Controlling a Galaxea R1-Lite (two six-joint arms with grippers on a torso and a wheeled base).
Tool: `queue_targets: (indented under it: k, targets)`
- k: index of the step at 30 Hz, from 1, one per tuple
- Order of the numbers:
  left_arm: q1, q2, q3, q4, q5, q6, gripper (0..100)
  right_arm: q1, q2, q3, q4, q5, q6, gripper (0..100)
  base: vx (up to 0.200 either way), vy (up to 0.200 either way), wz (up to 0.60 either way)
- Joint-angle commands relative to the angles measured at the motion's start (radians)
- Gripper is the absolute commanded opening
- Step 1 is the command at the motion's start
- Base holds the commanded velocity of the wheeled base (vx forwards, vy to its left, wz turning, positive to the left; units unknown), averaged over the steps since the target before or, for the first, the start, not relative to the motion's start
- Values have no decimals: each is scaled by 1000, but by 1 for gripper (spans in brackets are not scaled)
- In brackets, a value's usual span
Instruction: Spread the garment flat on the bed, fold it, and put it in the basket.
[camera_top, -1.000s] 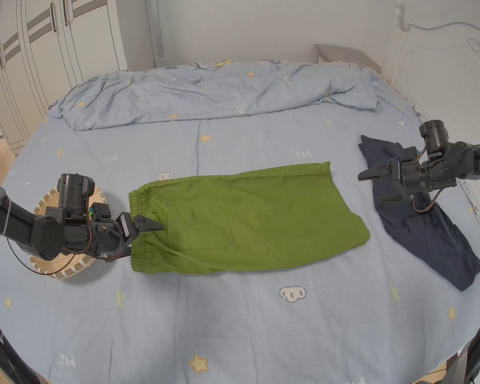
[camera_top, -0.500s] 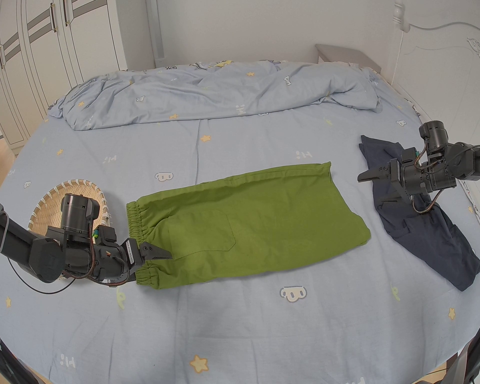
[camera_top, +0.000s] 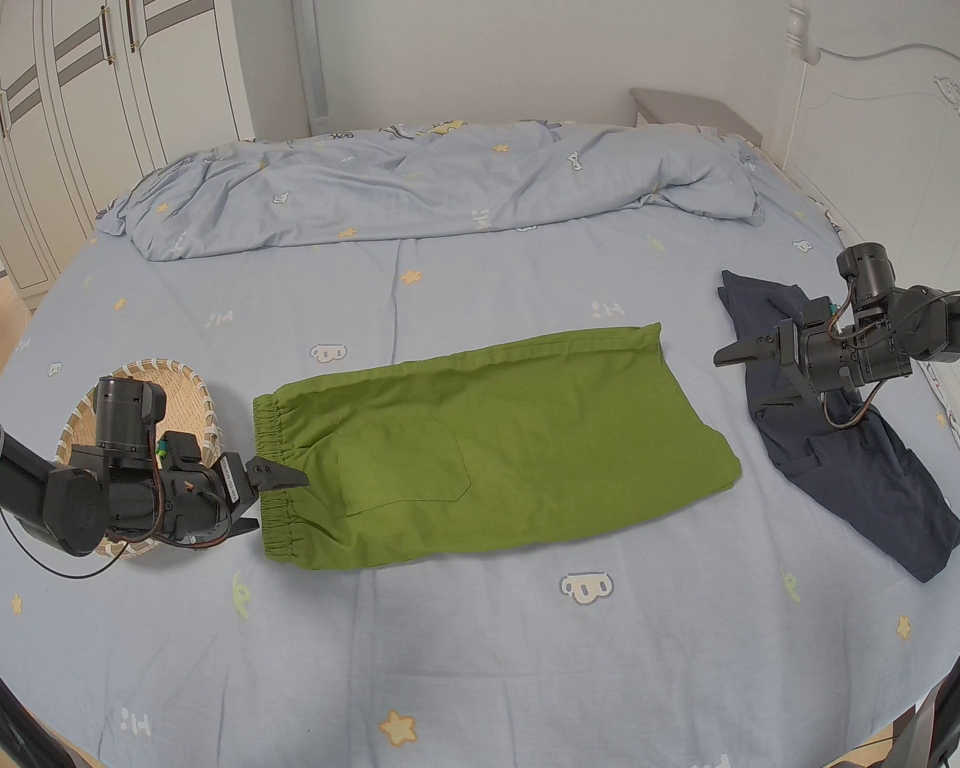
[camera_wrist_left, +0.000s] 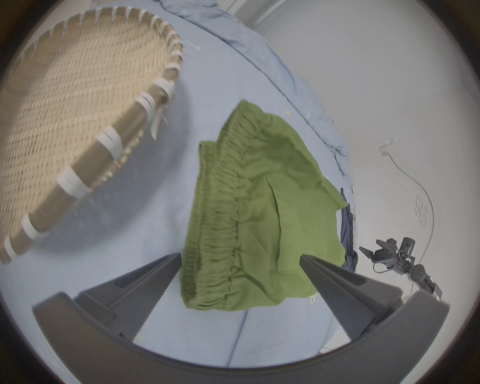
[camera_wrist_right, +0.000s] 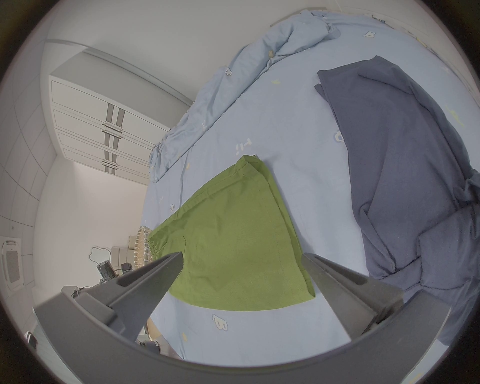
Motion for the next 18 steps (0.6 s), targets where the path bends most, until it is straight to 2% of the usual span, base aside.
queue_targets:
  k: [1,7,18]
  targets:
    - [42,7,-5,-5,-3,3,100,1,0,1,0,0,0,100,0,0,0]
    - [34,116,-49,-28,-7,34,100,2,2,2,0,-1,0,100,0,0,0]
    - [-12,251,-153,-113,-10,34,100,2,2,1,0,-3,2,100,0,0,0]
